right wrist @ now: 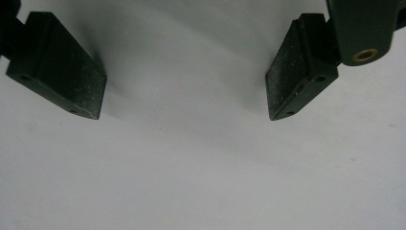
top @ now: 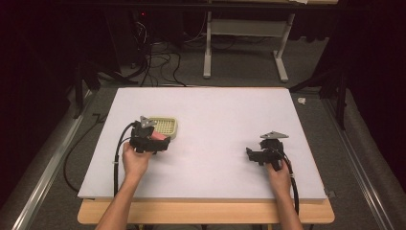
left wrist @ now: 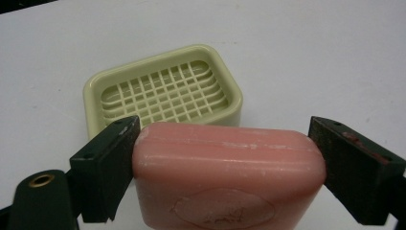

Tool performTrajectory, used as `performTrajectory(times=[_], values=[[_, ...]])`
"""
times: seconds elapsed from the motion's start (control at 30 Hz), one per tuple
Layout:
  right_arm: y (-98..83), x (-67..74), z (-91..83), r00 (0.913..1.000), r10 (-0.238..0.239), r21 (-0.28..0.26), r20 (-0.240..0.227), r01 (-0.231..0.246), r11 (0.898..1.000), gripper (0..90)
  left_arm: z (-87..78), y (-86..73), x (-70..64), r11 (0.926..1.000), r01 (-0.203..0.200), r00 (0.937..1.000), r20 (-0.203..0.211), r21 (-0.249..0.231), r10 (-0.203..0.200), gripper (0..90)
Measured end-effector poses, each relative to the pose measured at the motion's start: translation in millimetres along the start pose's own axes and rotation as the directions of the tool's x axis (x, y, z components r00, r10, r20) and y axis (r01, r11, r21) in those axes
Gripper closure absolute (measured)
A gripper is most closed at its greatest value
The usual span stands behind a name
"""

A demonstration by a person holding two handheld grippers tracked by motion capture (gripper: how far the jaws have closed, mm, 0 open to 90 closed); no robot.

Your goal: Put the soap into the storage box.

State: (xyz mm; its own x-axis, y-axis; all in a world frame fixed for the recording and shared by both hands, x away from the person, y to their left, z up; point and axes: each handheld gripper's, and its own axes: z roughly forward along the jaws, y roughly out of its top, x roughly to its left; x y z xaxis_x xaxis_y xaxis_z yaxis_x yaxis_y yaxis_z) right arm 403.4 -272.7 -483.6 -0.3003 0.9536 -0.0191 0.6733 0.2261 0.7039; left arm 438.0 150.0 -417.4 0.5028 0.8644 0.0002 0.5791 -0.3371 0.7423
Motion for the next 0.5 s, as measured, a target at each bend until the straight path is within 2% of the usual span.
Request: performTrajectory(times=[0.27, 0.5], values=[[-0.1, 0.1, 0.1, 1.0000, 0.000, -0.002, 0.001, 0.000, 1.000, 14.6, 7.8, 13.4, 5.6, 1.0000, 0.004, 0.9998, -0.019, 0.009, -0.004, 13.9], [-0.1, 0.1, 0.1, 1.0000, 0.000, -0.002, 0.001, 0.000, 1.000, 14.6, 18.9, 22.7, 12.3, 0.9994, 0.028, 0.9989, -0.039, 0.020, -0.027, 13.9]])
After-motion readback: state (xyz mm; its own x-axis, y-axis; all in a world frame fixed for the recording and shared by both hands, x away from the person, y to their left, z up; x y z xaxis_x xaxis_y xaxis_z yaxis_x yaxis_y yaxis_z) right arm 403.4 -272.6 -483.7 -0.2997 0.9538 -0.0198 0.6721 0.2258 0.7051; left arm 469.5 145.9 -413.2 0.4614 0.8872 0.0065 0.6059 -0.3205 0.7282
